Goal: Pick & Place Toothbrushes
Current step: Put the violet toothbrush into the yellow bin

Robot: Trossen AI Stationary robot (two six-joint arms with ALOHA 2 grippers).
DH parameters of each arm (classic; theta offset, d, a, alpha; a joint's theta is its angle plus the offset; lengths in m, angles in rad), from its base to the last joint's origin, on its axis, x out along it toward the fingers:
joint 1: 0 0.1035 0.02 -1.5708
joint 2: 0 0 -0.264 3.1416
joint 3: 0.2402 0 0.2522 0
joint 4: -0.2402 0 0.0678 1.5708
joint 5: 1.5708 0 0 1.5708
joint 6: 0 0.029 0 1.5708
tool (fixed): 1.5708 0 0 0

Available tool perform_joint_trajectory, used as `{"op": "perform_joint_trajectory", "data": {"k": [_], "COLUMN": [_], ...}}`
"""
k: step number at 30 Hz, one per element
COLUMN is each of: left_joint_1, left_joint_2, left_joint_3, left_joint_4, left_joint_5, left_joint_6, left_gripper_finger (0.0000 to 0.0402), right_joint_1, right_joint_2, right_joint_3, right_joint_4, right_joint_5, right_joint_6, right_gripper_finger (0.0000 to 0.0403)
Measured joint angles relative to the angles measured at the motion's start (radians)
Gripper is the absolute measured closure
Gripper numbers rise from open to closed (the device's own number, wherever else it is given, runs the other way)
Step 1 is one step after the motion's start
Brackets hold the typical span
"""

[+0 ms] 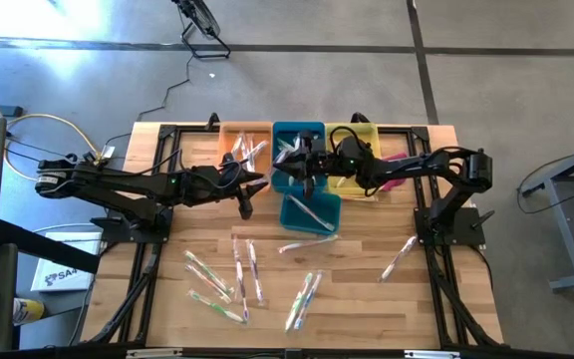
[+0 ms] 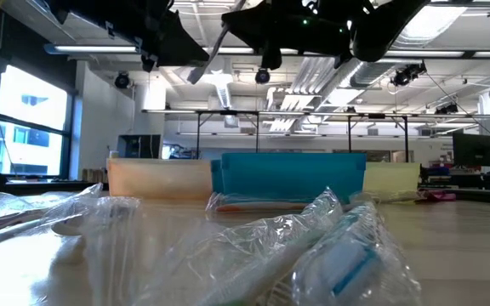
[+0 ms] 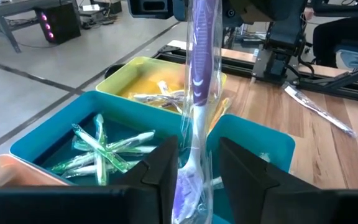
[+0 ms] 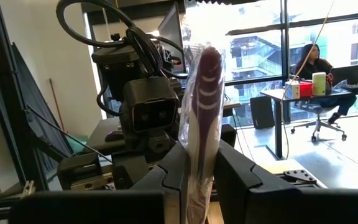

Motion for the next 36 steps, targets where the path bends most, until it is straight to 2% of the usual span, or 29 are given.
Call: {"op": "perform_joint_trajectory", "data": {"k": [14, 24, 31, 36], "left_joint_1": [0.000, 0.000, 0.000, 0.000], "left_joint_2": [-0.001, -0.096, -0.123, -0.127], "left_joint_3": [0.000, -0.002, -0.002, -0.065], "left_joint_4": [-0.009, -0.126, -0.168, -0.101], "left_joint_5": [0.000, -0.050, -0.076, -0.121], "left_joint_6": [0.014, 0.023, 0.026, 0.005], "left_gripper_finger": [0.0289, 0.0289, 0.0289, 0.0289], "right_joint_1": [0.000, -0.010, -0.046, -0.061], "right_joint_2": [0.000, -0.005, -0.022, -0.095], "right_joint_3": [0.000, 0.000, 0.000, 0.000], "right_joint_4": [0.001, -0.059, -0.143, -0.303], "right_joint_5": [0.000, 0.000, 0.005, 0.084], "right_joint_6": [0.000, 0.000, 0.004, -0.051], "right_gripper_finger": [0.0356, 0.0357, 0.0358, 0.0358]}}
